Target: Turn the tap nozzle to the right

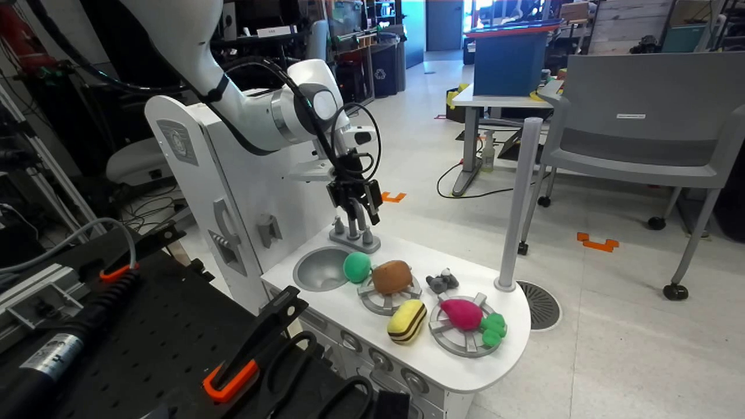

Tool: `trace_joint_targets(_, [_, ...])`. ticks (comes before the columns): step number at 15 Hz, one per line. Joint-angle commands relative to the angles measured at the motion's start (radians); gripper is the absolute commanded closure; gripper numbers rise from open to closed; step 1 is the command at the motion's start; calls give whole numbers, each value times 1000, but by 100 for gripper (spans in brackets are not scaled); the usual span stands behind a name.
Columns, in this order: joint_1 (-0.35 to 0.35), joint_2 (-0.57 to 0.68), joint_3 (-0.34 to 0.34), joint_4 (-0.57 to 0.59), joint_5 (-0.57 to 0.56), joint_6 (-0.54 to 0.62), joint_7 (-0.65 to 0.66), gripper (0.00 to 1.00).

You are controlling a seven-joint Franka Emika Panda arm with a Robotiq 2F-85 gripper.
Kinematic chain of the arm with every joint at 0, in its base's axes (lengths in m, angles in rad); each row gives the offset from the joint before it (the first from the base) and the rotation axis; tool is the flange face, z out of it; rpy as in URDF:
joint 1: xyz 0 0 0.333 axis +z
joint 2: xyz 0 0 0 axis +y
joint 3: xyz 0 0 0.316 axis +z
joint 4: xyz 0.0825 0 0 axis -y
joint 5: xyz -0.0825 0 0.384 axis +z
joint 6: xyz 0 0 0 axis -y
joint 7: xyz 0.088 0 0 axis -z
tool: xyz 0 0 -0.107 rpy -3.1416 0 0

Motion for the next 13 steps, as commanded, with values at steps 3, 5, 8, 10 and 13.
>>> trace_joint_targets(3, [-57,-151,-130,-35,-129,-267,-23,0])
trace_joint_targets(5, [-101,-224,-101,-55,-161,-385,-109,0])
trace_joint_targets(8, [-154,-335,-40,-105,-183,-553,-244,0])
trace_joint_targets(10, [-179,-284,-26,-39,-201,-551,-203,0])
trace_joint_targets(13, [-190,-345,1,-78,-201,-614,-244,0])
